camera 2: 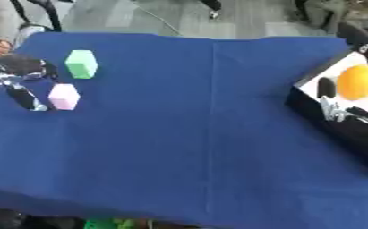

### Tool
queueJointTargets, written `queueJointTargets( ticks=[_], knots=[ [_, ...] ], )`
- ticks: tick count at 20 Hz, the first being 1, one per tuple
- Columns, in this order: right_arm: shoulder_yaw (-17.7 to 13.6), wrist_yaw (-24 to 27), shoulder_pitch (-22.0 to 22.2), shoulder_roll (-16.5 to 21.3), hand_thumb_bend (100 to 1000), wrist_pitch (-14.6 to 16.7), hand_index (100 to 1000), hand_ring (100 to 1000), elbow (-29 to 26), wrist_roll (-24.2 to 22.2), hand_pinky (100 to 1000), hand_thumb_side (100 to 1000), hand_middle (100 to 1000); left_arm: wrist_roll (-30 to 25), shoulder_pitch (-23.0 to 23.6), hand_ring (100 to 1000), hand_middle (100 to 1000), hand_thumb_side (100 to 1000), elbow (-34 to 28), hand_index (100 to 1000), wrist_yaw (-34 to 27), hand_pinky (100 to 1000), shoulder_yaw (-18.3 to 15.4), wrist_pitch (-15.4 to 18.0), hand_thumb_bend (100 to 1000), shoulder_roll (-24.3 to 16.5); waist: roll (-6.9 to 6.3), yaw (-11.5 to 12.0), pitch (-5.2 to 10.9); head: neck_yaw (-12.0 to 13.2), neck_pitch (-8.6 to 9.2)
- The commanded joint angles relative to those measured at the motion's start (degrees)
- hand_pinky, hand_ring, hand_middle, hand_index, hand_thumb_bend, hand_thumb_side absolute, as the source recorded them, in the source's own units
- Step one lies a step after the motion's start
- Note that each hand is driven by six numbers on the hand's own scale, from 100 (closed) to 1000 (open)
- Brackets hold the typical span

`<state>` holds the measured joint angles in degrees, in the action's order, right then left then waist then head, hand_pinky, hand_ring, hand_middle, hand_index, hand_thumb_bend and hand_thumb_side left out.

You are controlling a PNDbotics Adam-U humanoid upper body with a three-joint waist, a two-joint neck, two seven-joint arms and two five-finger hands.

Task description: Pick up the objects with one hand, pass them to the other hand, and then place them into the box on the other side of the table.

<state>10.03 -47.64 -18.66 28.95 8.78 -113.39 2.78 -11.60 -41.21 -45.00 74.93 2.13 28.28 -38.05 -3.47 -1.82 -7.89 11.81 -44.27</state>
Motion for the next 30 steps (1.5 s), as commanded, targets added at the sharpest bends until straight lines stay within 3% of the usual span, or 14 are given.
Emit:
queueJointTargets(
  ticks=[1, 5, 6, 9, 17, 30],
  knots=[
    [-0.27, 0.16, -0.48, 0.58, 100, -0.25, 965, 793, -1.21, 0.11, 836, 100, 809, 2.38, -0.92, 693, 700, 371, -0.09, 787, 0.63, 770, -0.78, -1.12, 469, -1.24, 0.06, -0.05, 0.53, 0.33, 0.15],
    [-0.17, 0.22, -0.49, 0.51, 100, -0.23, 965, 792, -1.21, 0.06, 836, 100, 808, 4.04, -0.97, 691, 706, 361, 0.22, 791, 0.83, 768, -0.84, -1.60, 462, -1.07, 0.08, -0.08, 0.43, 0.37, 0.15],
    [-0.14, 0.22, -0.52, 0.53, 100, -0.21, 964, 792, -1.21, 0.01, 836, 100, 808, 4.68, -0.99, 686, 703, 383, 0.07, 789, 0.65, 766, -0.89, -1.66, 417, -1.08, 0.10, -0.09, 0.41, 0.35, 0.15],
    [-0.18, 0.19, -0.57, 0.66, 100, -0.27, 964, 792, -1.21, -0.08, 836, 100, 808, 5.79, -1.24, 685, 702, 351, -0.49, 789, -0.36, 767, -0.82, -1.41, 458, -1.36, 0.13, -0.03, 0.38, 0.37, 0.15],
    [0.05, 0.43, -0.85, 0.52, 100, -0.18, 965, 791, -1.21, -0.35, 835, 100, 807, 1.71, -2.21, 699, 714, 381, -0.02, 796, 0.14, 774, -0.60, -1.11, 480, -1.53, 0.19, -0.22, 0.19, 0.64, 0.15],
    [0.12, 0.66, -0.80, 0.36, 100, -0.29, 966, 789, -1.21, -0.24, 835, 100, 805, 1.28, -1.91, 687, 695, 384, 0.68, 782, 1.86, 770, -0.56, -1.47, 463, -0.49, 0.42, -0.53, -0.13, 1.05, 0.15]
  ],
)
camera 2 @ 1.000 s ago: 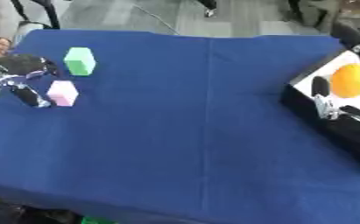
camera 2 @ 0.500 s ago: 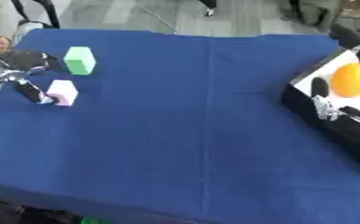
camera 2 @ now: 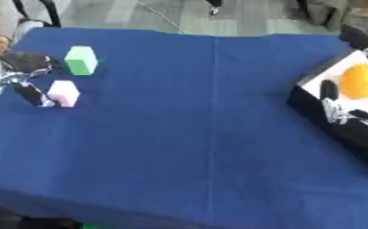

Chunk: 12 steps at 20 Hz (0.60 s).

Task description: Pick up the objects with one hand, pass them to the other hand, and then place them into the box on the other side of the table.

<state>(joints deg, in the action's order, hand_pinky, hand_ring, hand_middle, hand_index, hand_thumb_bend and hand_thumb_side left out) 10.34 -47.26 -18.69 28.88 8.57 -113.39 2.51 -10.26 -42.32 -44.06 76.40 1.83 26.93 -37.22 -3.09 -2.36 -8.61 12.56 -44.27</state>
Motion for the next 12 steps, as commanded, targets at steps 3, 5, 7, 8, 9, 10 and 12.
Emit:
queueJointTargets(
  ticks=[3, 5, 7, 8, 9, 10, 12],
  knots=[
    [-0.19, 0.21, -0.77, 0.42, 100, -0.30, 966, 789, -1.21, 0.04, 834, 100, 804, 0.04, -0.75, 685, 693, 384, -0.15, 780, 0.57, 769, -0.29, -0.18, 462, -1.24, 0.03, 0.02, 0.58, 0.36, 0.15],
    [-0.20, 0.18, -0.76, 0.41, 100, -0.38, 967, 786, -1.21, 0.05, 832, 100, 802, 0.12, -0.75, 629, 622, 356, -0.14, 718, 0.58, 748, -0.33, -0.18, 362, -1.23, 0.02, 0.03, 0.58, 0.36, 0.15],
    [-0.23, 0.05, -0.67, 0.45, 100, -0.84, 967, 785, -1.21, 0.05, 832, 100, 802, 0.77, -0.67, 605, 598, 345, -0.45, 689, -0.25, 737, -0.58, -0.16, 334, -1.43, -0.05, 0.09, 0.61, 0.33, 0.15],
    [-0.21, 0.00, -0.67, 0.48, 100, -0.99, 967, 785, -1.21, 0.07, 832, 100, 801, 1.11, -0.64, 598, 588, 336, -0.75, 680, -0.66, 735, -0.55, -0.13, 321, -1.57, -0.08, 0.12, 0.63, 0.32, 0.15],
    [-0.18, -0.04, -0.67, 0.50, 100, -1.11, 967, 785, -1.21, 0.08, 832, 100, 801, 1.36, -0.65, 594, 583, 331, -1.04, 674, -1.23, 734, -0.55, 0.03, 309, -1.65, -0.12, 0.16, 0.65, 0.29, 0.15],
    [-0.16, -0.06, -0.67, 0.50, 100, -1.19, 968, 785, -1.21, 0.09, 832, 100, 801, 1.60, -0.69, 583, 569, 320, -1.51, 660, -1.92, 729, -0.51, 0.30, 287, -1.76, -0.17, 0.23, 0.69, 0.24, 0.15],
    [-0.04, -0.05, -0.68, 0.51, 100, -1.27, 967, 784, -1.21, 0.05, 831, 100, 800, 1.82, -0.74, 567, 554, 307, -2.57, 644, -3.48, 720, -0.43, 0.90, 258, -1.96, -0.28, 0.36, 0.76, 0.16, 0.15]
  ],
)
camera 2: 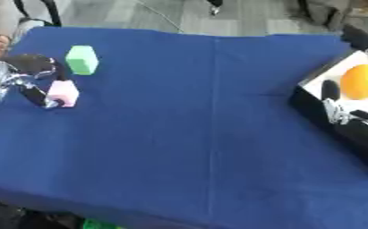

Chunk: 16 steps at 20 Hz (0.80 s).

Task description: Pick up the objects with one hand, pass them to the other hand, and then place them into the box on the other side of the table.

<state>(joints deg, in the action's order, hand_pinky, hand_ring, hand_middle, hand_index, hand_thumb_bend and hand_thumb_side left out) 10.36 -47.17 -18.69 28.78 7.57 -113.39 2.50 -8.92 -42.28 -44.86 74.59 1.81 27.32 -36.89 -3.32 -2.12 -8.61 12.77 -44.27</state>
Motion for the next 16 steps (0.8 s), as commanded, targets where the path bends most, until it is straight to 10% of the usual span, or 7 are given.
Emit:
queueJointTargets(
  ticks=[1, 5, 14, 16],
  knots=[
    [0.03, -0.12, -0.71, 0.63, 100, -0.26, 967, 784, -1.21, 0.00, 831, 100, 800, 0.44, -0.80, 565, 552, 300, -2.34, 643, -2.53, 718, -0.39, 0.80, 242, -2.41, -0.09, 0.16, 0.83, -0.12, 0.15],
    [1.08, 0.18, -1.62, 0.90, 100, 0.36, 963, 786, -1.21, -0.61, 833, 100, 803, 1.53, -0.80, 543, 536, 246, -6.48, 627, -6.05, 710, -0.70, 3.18, 100, -1.75, -0.14, 0.43, 1.12, -1.22, 0.15],
    [11.01, 0.09, -12.21, -0.16, 110, 7.20, 949, 824, -1.21, -6.57, 855, 100, 849, 8.83, 1.90, 496, 498, 255, -18.71, 582, -13.64, 687, 5.42, 10.69, 100, 6.44, -0.30, 2.03, 1.99, -5.64, 0.15],
    [13.42, -0.99, -14.81, -1.24, 292, 8.92, 953, 859, -1.21, -7.63, 875, 100, 885, 10.55, 3.58, 489, 492, 267, -21.51, 572, -15.36, 680, 7.88, 12.41, 100, 9.14, -0.41, 2.07, 1.90, -6.10, 0.15]
  ],
)
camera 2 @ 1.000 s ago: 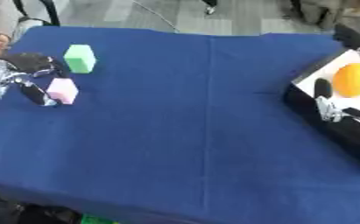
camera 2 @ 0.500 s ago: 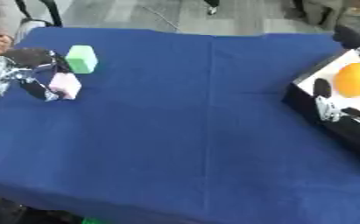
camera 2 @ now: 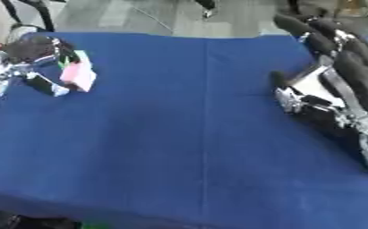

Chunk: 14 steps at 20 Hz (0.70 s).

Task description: Pick up the objects with one hand, pass them to the other hand, and then place them into the box on the other side of the table.

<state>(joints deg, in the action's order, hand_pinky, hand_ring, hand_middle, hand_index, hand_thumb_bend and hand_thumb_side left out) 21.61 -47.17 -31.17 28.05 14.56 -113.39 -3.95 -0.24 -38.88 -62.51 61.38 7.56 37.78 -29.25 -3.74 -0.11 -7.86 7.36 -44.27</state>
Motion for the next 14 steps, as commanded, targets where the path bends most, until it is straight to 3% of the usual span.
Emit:
queueJointTargets(
  ticks=[1, 3, 7, 11, 14],
  knots=[
    [3.09, -1.76, -3.58, -0.97, 342, 2.80, 953, 869, -1.20, -1.63, 881, 100, 895, 2.75, 1.10, 488, 491, 270, -5.28, 571, -3.03, 679, 3.43, 2.83, 100, 2.91, -0.02, 0.03, 1.09, -0.79, 0.15],
    [3.96, -3.45, -4.92, -1.42, 406, 4.59, 954, 899, -1.20, -2.46, 903, 100, 927, 4.53, 2.50, 486, 488, 310, -7.04, 568, -4.82, 677, 6.24, 4.61, 100, 5.81, -0.08, 0.22, 1.06, -1.20, 0.15],
    [4.95, -7.06, -5.76, -2.00, 422, 7.45, 957, 924, -1.20, -3.64, 921, 147, 952, 5.89, 2.88, 484, 486, 369, -6.61, 564, -8.45, 675, 10.68, 8.25, 100, 9.66, -0.07, 0.62, 1.01, -1.81, 0.15],
    [6.34, -10.64, -5.88, -2.79, 424, 8.36, 959, 927, -1.20, -3.08, 923, 158, 954, 4.22, 2.56, 485, 487, 391, -5.67, 566, -12.16, 676, 12.60, 11.88, 100, 11.07, -0.02, 0.75, 0.98, -2.06, 0.15],
    [7.07, -11.93, -5.85, -3.22, 425, 8.58, 960, 927, -1.20, -2.60, 924, 161, 953, 2.19, 2.19, 484, 487, 396, -5.45, 565, -14.73, 676, 13.04, 12.56, 100, 11.66, 0.00, 0.79, 1.00, -2.20, 0.15]
  ],
)
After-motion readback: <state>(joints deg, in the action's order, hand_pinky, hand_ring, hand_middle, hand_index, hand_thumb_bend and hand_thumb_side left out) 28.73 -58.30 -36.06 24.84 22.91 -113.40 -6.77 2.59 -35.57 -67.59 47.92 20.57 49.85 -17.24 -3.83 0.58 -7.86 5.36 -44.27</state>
